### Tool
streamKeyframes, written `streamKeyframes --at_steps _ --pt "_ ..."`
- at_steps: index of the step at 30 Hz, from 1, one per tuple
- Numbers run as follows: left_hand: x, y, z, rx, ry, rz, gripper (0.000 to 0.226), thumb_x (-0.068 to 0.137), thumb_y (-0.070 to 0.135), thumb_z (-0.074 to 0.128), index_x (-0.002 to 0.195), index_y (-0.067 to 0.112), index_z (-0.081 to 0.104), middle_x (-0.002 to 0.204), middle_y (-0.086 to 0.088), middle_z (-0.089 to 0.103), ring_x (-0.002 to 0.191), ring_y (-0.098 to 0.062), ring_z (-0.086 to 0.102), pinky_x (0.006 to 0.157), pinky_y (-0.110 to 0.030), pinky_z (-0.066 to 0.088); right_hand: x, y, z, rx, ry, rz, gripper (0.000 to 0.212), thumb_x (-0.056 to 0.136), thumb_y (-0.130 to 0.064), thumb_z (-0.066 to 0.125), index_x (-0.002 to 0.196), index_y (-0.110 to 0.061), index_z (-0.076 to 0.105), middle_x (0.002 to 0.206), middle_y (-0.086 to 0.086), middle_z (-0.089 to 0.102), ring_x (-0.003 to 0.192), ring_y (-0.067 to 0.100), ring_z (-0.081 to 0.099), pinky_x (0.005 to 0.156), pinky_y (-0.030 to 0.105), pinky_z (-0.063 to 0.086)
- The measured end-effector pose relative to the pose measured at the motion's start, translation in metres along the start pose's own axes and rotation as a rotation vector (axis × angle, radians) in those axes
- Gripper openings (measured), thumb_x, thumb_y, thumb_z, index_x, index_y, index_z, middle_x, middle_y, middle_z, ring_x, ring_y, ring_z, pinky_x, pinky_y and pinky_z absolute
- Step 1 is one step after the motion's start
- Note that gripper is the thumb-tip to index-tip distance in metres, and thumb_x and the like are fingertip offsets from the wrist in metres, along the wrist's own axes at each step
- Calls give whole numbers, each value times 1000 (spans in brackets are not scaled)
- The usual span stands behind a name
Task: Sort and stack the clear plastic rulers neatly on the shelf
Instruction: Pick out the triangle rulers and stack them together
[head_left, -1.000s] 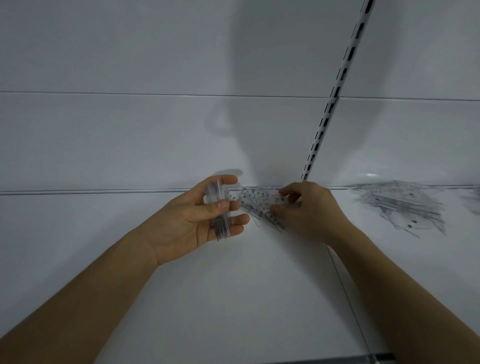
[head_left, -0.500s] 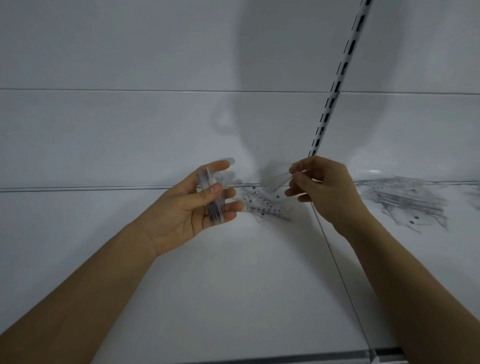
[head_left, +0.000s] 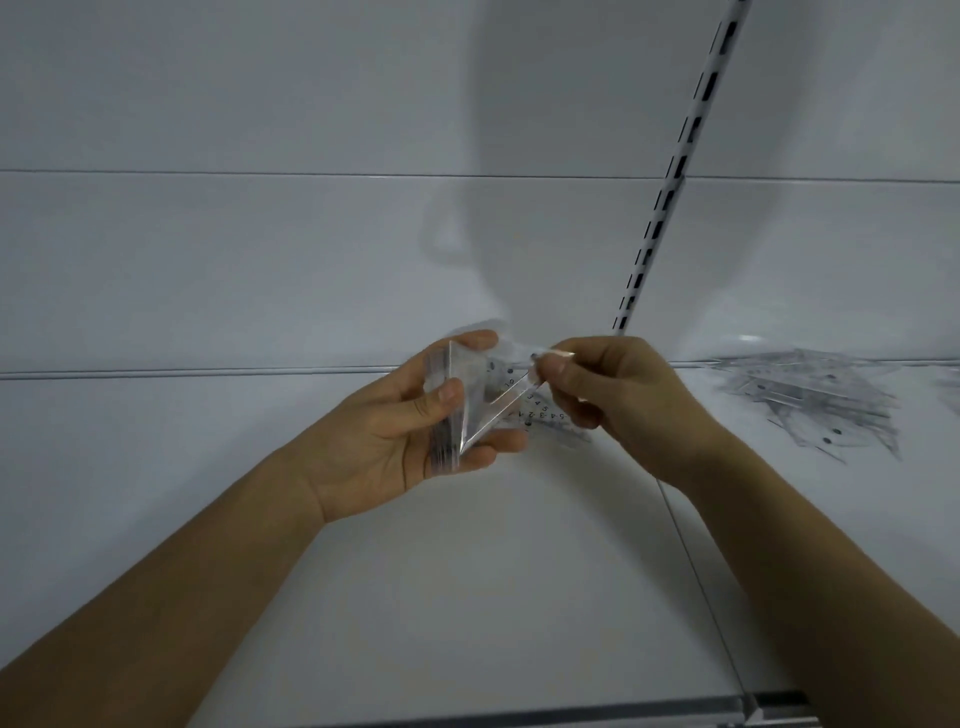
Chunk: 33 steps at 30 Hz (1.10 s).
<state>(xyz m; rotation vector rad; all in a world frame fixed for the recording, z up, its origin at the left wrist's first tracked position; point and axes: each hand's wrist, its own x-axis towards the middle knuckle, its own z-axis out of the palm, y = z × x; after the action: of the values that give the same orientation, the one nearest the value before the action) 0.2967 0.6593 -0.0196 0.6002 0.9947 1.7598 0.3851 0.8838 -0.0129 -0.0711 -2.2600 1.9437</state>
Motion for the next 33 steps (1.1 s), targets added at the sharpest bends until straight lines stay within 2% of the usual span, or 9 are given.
streamKeyframes --at_steps 5,9,11,13,15,21,27,29,33 --pt "-1 -2 -2 -19 -114 -35 62 93 23 68 150 29 44 148 -23 48 106 -39 69 83 -34 60 0 9 11 -299 84 -45 29 88 -46 72 77 -19 75 64 -2 65 54 19 51 55 33 42" --pt "-2 -3 -1 28 -65 -7 59 88 23 74 143 26 52 135 -23 58 99 -35 71 81 -35 60 5 12 0 -631 312 -29 39 79 -67 68 81 -28 69 69 -8 65 59 6 57 56 27 47" --pt "-1 -3 1 16 -23 15 56 84 21 77 137 26 58 128 -21 63 98 -35 71 80 -36 60 6 12 -13 -802 353 44 38 86 -63 64 102 -29 69 93 -7 67 80 8 62 72 29 51" --pt "-1 -2 1 5 16 34 53 83 18 76 133 26 62 124 -19 65 96 -34 71 78 -36 60 7 15 -28 -1013 269 194 58 86 -64 65 128 -23 62 119 4 61 108 23 59 92 40 51" --pt "0 -2 1 12 44 41 49 84 16 71 131 26 64 122 -19 66 96 -33 72 78 -35 60 6 16 -35 -1118 171 312 63 86 -61 66 130 -16 61 126 13 55 118 34 52 99 44 47" --pt "2 -6 -1 61 83 16 51 83 17 71 132 27 62 124 -19 65 95 -34 71 77 -35 60 7 11 -44 -989 194 281 41 89 -34 75 124 -15 69 116 7 67 110 26 60 87 24 40" --pt "4 -6 -4 67 80 6 62 80 22 81 137 26 59 127 -20 64 99 -34 71 79 -36 60 7 17 -55 -838 142 352 42 79 -35 85 113 -22 64 109 -1 58 99 19 56 86 29 42" --pt "4 -6 -4 56 84 2 61 81 23 79 138 25 58 127 -20 64 99 -34 71 79 -34 60 9 21 -55 -783 192 286 29 81 -27 84 101 -24 62 100 -3 62 93 18 60 86 34 49" --pt "4 -4 -2 -9 85 -16 53 85 22 73 136 24 60 127 -23 64 101 -36 71 78 -32 61 7 5 -49 -341 261 71 14 95 -4 66 92 -17 62 82 -1 67 67 20 70 63 36 54"
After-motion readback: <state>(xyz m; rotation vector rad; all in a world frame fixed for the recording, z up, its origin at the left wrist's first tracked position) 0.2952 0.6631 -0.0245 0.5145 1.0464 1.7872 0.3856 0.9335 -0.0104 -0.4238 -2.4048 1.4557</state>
